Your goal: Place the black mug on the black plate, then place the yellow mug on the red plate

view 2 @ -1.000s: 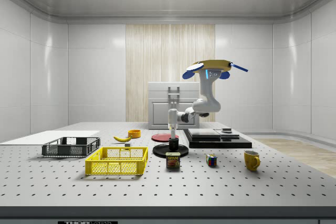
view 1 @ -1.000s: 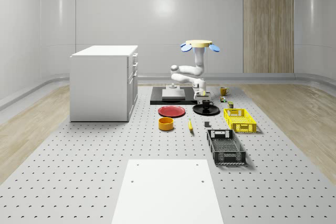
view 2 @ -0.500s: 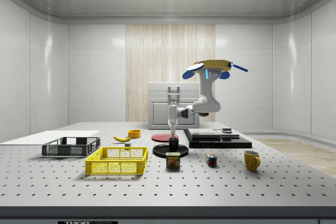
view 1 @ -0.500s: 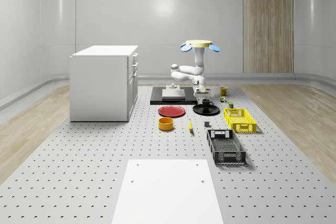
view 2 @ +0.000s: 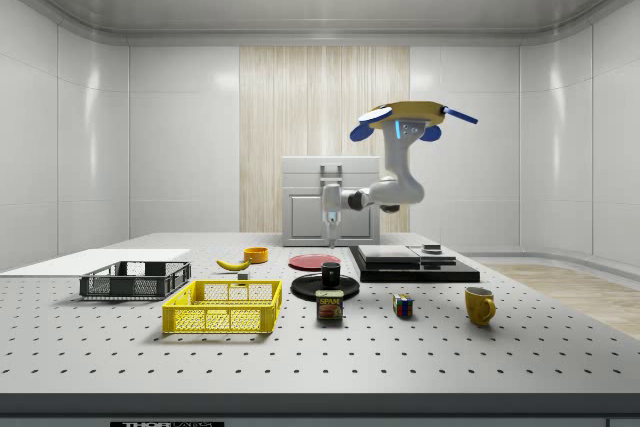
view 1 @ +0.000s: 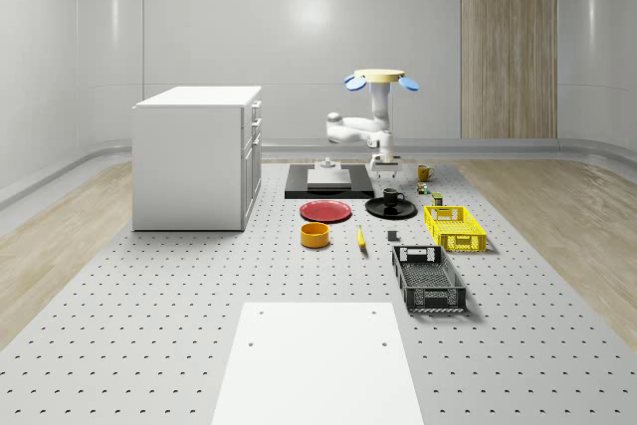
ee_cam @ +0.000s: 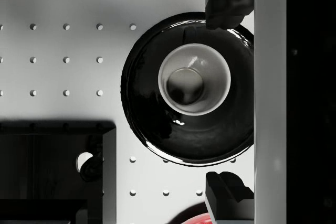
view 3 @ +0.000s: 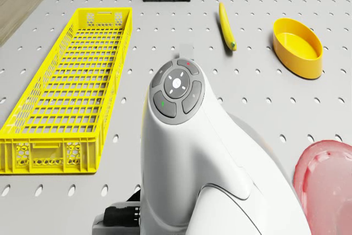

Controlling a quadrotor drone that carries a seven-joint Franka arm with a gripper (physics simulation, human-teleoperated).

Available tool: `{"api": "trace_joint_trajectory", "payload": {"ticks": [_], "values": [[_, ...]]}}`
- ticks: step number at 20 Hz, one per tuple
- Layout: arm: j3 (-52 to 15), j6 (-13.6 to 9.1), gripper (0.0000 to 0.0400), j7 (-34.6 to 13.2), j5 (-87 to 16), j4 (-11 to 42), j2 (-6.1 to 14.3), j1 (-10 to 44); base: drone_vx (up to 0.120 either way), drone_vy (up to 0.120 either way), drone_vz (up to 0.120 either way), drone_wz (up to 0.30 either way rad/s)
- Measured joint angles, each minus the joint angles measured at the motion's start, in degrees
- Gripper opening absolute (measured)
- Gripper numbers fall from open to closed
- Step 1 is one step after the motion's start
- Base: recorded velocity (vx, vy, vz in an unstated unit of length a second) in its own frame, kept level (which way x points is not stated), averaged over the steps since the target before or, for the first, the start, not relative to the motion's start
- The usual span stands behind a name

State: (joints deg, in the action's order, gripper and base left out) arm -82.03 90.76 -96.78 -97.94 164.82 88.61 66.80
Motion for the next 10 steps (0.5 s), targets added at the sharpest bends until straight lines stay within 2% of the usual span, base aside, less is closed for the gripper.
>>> {"api": "trace_joint_trajectory", "payload": {"ticks": [2,10], "values": [[-0.25,0.04,0.04,-0.02,0.27,0.02,0.12,0.01,-0.12,0.12,0.1,0.0],[-0.65,0.4,0.04,-0.07,0.78,0.04,0.59,0.06,-0.12,0.12,0.0,0.0]]}}
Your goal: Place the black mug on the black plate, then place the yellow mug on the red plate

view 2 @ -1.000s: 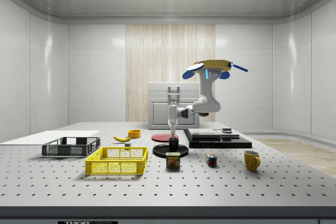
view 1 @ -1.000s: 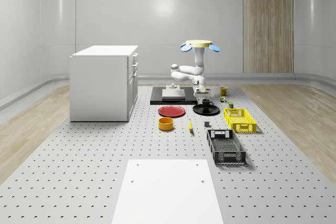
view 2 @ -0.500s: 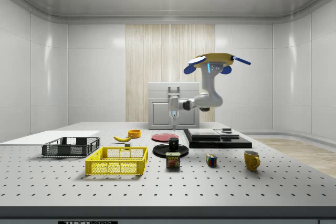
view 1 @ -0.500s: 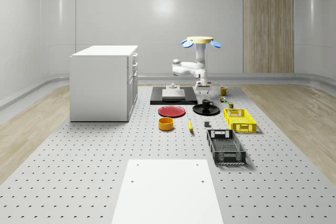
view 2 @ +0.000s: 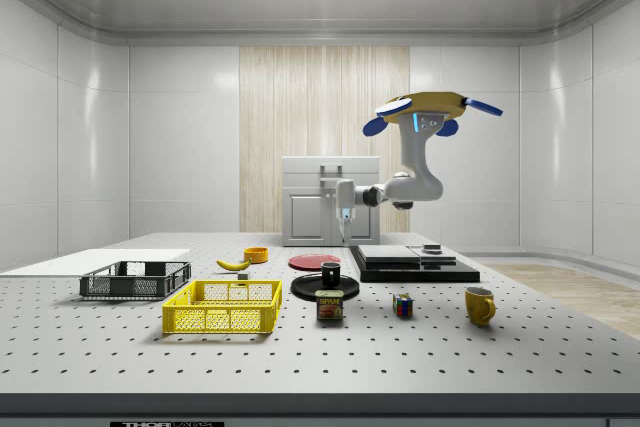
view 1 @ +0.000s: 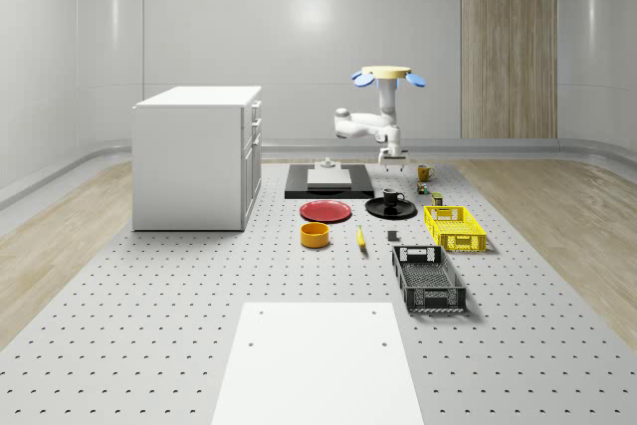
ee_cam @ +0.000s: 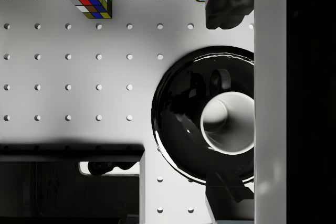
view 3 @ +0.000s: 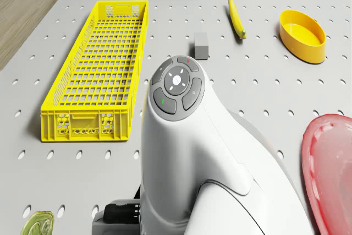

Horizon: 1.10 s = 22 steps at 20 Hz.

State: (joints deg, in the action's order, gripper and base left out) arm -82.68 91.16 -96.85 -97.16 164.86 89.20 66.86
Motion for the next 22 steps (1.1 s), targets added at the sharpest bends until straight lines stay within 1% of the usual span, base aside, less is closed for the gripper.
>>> {"api": "trace_joint_trajectory", "payload": {"ticks": [3,6,22], "values": [[-0.05,0.15,0.04,-0.02,0.1,0.0,0.17,0.02,-0.12,0.12,0.0,0.0],[-0.09,0.29,0.04,-0.03,0.17,0.0,0.33,0.04,-0.12,0.12,0.08,0.0],[-0.19,0.93,0.04,-0.1,0.45,-0.02,1.02,0.13,-0.12,0.12,0.0,0.0]]}}
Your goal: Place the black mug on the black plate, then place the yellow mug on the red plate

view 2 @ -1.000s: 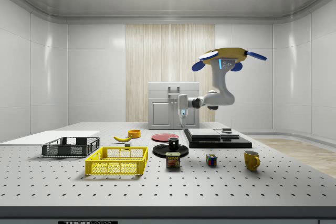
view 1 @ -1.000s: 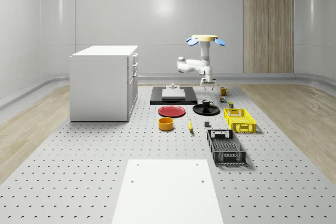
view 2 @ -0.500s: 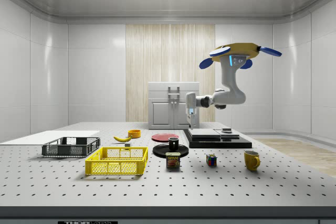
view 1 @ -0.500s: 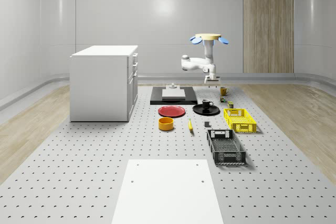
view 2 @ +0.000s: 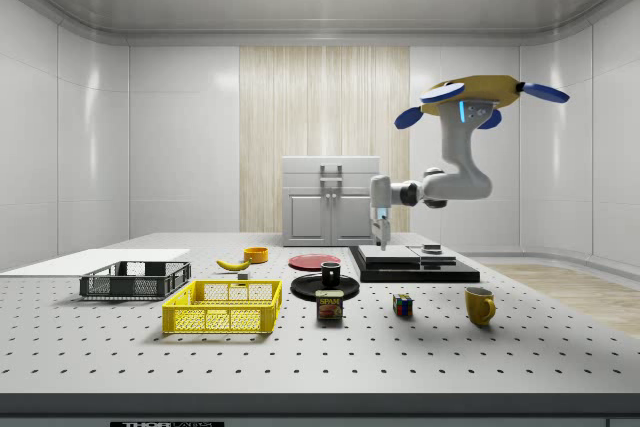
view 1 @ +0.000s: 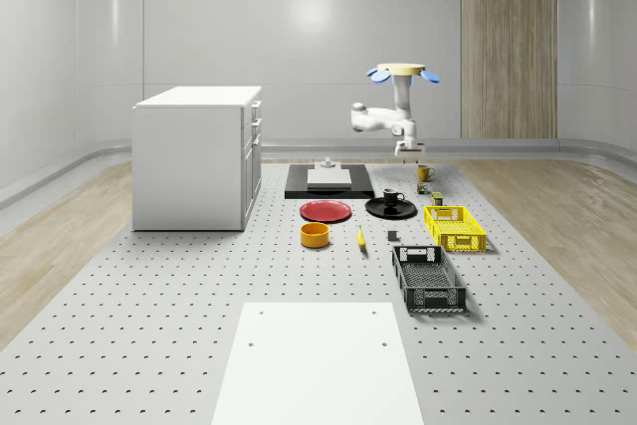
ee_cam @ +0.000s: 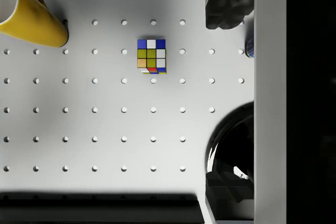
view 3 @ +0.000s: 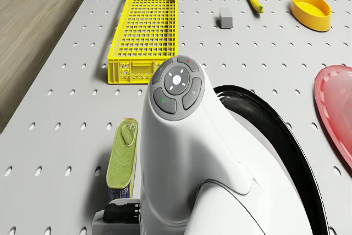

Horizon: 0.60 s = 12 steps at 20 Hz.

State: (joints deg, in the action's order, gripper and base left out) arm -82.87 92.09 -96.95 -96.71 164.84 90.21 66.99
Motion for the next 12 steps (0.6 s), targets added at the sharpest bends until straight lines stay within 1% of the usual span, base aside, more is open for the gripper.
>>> {"api": "trace_joint_trajectory", "payload": {"ticks": [10,12], "values": [[-0.04,0.3,0.04,-0.03,0.12,-0.01,0.32,0.04,-0.12,0.12,0.0,0.0],[-0.05,0.35,0.04,-0.03,0.14,-0.01,0.37,0.05,-0.12,0.02,0.0,0.0]]}}
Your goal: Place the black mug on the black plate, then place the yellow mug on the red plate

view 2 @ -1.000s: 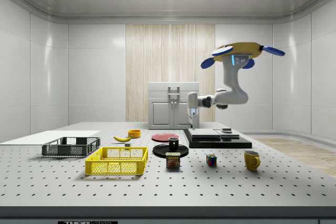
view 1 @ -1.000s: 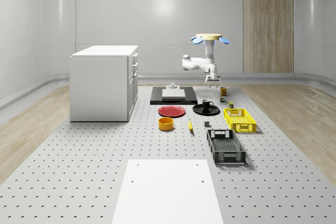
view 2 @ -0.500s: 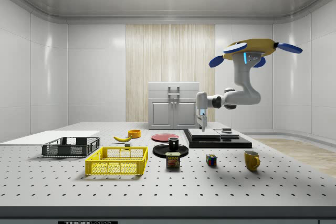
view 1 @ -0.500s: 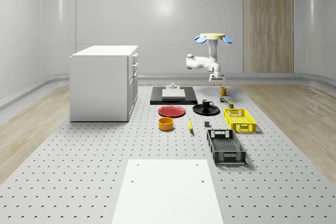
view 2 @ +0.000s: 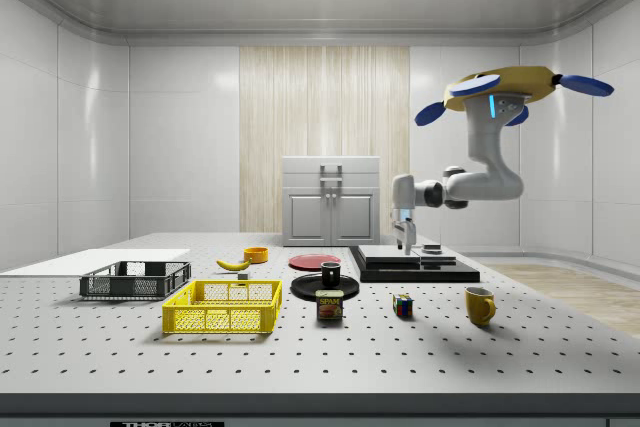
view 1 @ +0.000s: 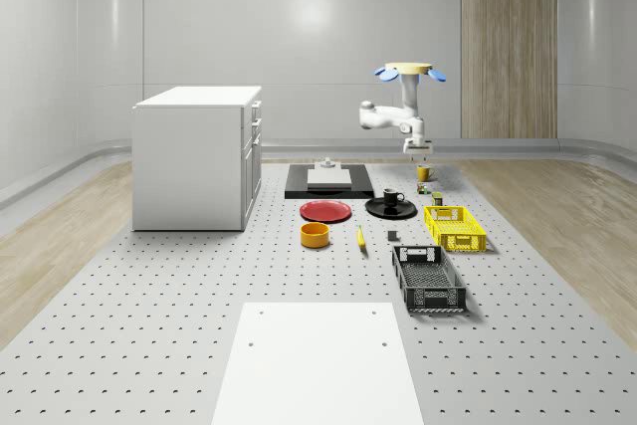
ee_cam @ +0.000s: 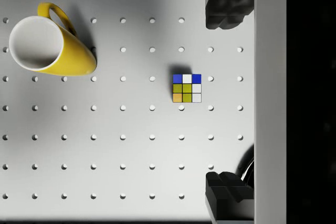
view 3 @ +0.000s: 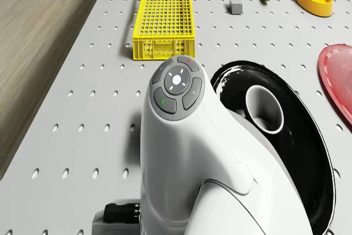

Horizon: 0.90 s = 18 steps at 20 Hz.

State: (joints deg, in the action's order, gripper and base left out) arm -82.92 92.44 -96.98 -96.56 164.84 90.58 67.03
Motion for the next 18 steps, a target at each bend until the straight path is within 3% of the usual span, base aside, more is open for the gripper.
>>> {"api": "trace_joint_trajectory", "payload": {"ticks": [6,14,18], "values": [[-0.02,0.14,0.04,-0.01,0.06,0.0,0.15,0.02,-0.12,0.04,0.0,0.0],[-0.04,0.29,0.04,-0.03,0.12,-0.01,0.31,0.04,-0.12,0.0,0.0,0.0],[-0.05,0.36,0.04,-0.04,0.15,-0.01,0.38,0.05,-0.12,0.0,-0.08,0.0]]}}
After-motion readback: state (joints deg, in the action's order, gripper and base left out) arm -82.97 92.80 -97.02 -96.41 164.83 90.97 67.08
